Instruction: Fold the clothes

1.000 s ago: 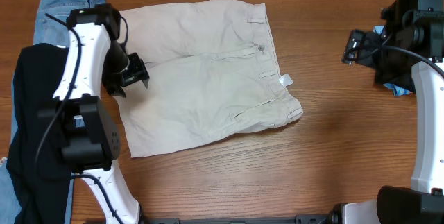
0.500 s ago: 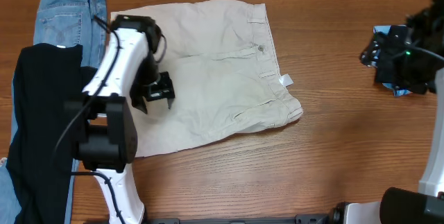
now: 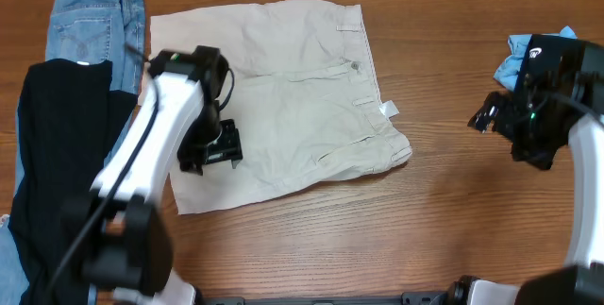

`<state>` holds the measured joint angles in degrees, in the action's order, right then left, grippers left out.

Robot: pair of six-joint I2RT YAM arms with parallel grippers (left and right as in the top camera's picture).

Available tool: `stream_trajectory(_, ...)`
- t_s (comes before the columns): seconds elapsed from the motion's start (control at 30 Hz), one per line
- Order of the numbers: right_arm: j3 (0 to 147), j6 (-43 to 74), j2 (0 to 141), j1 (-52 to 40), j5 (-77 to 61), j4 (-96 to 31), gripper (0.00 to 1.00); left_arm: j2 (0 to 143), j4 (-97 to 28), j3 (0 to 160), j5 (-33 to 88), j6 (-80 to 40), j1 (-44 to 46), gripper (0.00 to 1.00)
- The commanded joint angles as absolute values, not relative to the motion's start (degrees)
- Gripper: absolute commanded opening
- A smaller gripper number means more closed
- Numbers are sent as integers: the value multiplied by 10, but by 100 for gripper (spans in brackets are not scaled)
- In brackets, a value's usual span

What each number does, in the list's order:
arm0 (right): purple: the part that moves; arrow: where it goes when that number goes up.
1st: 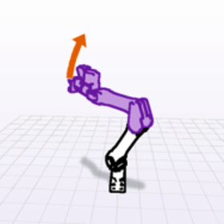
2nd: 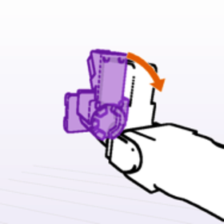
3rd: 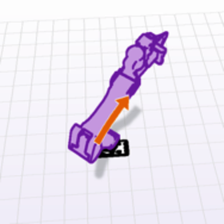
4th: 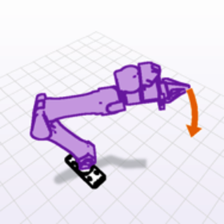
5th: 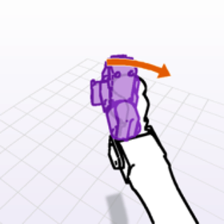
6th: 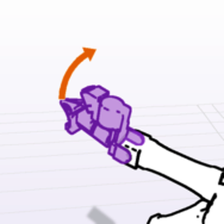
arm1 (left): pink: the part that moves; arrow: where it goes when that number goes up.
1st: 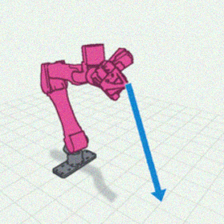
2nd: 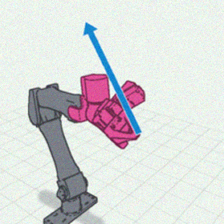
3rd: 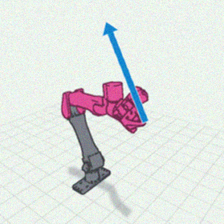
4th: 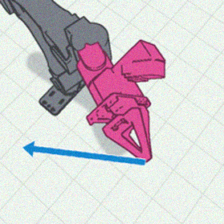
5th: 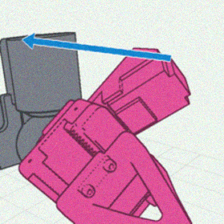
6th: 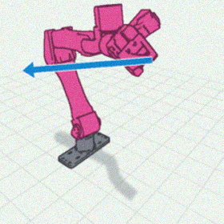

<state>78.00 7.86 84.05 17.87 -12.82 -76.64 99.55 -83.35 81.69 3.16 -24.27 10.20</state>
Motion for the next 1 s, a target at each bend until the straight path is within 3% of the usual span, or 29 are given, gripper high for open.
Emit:
stream_trajectory(0.0,717,75,774,176,-163,-723,100,895,-799,748,9,-300,105,66)
stream_trajectory(0.17,642,84,758,160,-181,-652,100,816,-723,648,5,-346,104,81)
stream_trajectory(0.23,620,91,759,143,-181,-625,100,814,-694,610,17,-350,100,82)
stream_trajectory(0.43,600,105,759,94,-159,-560,100,841,-604,519,73,-354,62,82)
stream_trajectory(0.97,600,105,760,81,-116,-562,100,875,-531,423,9,-400,6,82)
